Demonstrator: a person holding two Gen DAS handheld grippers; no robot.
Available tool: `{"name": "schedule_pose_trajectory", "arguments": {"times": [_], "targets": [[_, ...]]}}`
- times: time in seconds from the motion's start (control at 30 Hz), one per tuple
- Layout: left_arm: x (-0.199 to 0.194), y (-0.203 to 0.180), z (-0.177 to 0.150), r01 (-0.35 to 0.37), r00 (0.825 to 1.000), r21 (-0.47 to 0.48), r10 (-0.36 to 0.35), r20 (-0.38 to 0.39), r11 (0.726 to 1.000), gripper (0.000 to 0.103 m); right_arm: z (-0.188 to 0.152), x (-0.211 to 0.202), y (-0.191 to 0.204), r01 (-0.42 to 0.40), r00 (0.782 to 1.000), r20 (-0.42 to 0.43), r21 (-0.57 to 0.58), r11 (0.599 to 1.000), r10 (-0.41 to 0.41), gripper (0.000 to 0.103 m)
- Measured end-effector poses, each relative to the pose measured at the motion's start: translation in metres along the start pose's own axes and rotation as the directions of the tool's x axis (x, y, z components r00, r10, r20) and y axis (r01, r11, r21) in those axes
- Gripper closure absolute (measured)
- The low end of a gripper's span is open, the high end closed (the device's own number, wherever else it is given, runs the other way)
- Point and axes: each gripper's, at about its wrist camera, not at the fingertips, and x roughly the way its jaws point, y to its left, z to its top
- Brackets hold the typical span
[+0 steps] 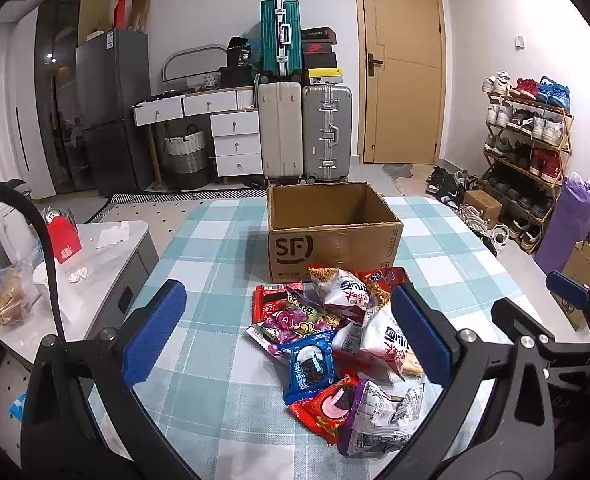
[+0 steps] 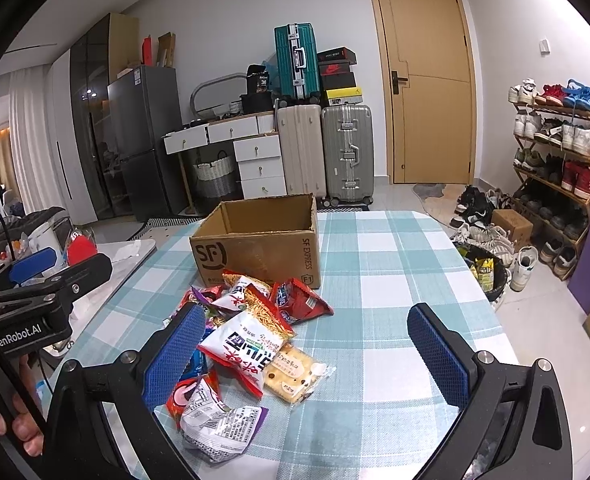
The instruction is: Organize snacks
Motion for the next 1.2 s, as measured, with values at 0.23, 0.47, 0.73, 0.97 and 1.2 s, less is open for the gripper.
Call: {"name": "schedule_pose_trajectory", "arguments": {"times": [0.23, 0.47, 0.73, 0.97, 1.2], "targets": [[-0.001, 0.002, 0.001, 0.01, 1.0, 0.002, -0.01, -0.002, 1.0, 0.001, 0.001, 0.001, -0.001, -0.006, 1.0, -0.003, 0.003, 1.0, 0.006, 0.0], [-0.004, 0.007, 0.002, 0.015, 1.0, -0.005, -0.015, -0.02, 1.0, 0.001, 0.001, 0.001, -0.002, -0.019, 1.0, -0.004, 0.008, 1.0, 0.019, 0.0], [0.002, -0.003, -0.004, 0.013, 1.0, 0.0, -0.013, -0.022, 1.0, 0.001, -0.001, -0.002, -0.001, -0.026, 1.0, -0.004, 0.006, 1.0, 0.026, 0.0], [0.003, -0.003, -0.006, 0.011, 1.0, -0.002, -0.011, -0.023, 1.0, 0.001, -0.004, 0.002, -0.005, -0.033, 0.999, -0.017, 0.034, 0.999, 0.034, 0.0], [0.004, -0.003, -0.007, 0.018, 1.0, -0.006, -0.018, -0.022, 1.0, 0.001, -0.006, 0.002, -0.004, -0.02, 1.0, -0.017, 0.023, 1.0, 0.021, 0.0]]}}
